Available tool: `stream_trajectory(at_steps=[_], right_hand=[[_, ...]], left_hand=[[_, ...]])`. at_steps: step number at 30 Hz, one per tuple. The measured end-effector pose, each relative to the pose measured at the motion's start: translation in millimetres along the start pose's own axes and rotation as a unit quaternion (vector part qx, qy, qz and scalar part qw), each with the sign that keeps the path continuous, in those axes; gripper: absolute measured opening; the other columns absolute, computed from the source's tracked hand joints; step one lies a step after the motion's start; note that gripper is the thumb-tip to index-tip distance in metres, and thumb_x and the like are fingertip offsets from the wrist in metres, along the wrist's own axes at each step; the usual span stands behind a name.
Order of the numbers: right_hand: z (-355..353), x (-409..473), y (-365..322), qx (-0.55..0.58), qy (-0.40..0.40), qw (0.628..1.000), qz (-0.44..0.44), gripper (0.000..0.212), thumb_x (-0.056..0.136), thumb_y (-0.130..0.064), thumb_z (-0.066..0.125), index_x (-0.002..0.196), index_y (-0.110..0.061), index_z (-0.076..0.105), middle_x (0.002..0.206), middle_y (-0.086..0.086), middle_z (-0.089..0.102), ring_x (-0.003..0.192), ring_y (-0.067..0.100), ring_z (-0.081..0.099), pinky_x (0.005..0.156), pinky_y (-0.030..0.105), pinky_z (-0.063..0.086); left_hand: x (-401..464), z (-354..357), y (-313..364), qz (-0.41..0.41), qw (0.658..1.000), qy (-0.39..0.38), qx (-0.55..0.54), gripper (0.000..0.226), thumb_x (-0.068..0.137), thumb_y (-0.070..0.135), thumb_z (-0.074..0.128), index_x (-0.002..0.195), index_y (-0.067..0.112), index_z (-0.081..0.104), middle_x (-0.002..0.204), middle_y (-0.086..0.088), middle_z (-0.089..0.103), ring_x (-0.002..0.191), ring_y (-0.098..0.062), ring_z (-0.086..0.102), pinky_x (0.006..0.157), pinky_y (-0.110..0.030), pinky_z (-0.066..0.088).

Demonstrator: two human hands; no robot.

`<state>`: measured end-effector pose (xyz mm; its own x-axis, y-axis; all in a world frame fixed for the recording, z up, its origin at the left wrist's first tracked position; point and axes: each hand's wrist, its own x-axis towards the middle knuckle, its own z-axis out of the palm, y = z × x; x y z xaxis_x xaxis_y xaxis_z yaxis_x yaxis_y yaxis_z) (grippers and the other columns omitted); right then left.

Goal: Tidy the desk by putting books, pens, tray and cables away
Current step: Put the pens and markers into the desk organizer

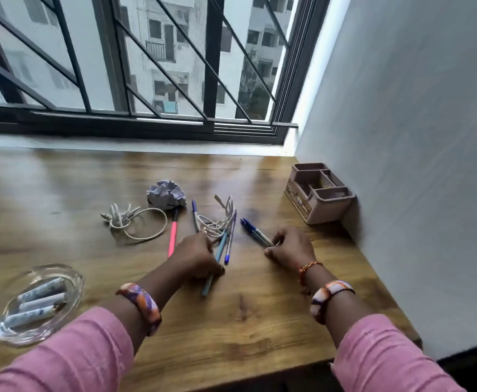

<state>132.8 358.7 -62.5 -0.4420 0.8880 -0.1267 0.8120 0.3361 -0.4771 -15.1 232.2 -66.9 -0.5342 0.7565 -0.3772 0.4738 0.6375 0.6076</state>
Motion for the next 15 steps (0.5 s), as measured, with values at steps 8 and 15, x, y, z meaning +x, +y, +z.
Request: stream_trajectory(at_steps=[8,15], right_hand=[[3.6,25.0,14.2,0.123,-0.076,0.989,0.037,0.028,0.054,-0.016,0.088,0.055,-0.016,0.06,0.058,0.0,0.06,0.054,0.014,0.054,0.05,0.023,0.044],[-15.0,45.2,6.7,0.078,-0.217,0.973,0.005,0.031,0.057,-0.016,0.088,0.061,-0.019,0.057,0.06,-0.002,0.057,0.056,0.01,0.051,0.043,0.019,0.037]], left_hand=[[15.3,-6.3,16.3,-0.033,0.991,-0.082,0.098,0.027,0.071,0.017,0.078,0.072,0.012,0.051,0.055,-0.003,0.061,0.04,-0.014,0.058,0.045,-0.023,0.05],[19.4,-15.9,43.2,-0.019,0.941,-0.178,0.289,0.017,0.081,0.019,0.069,0.074,0.006,0.059,0.05,-0.002,0.063,0.033,-0.008,0.054,0.043,-0.02,0.05]])
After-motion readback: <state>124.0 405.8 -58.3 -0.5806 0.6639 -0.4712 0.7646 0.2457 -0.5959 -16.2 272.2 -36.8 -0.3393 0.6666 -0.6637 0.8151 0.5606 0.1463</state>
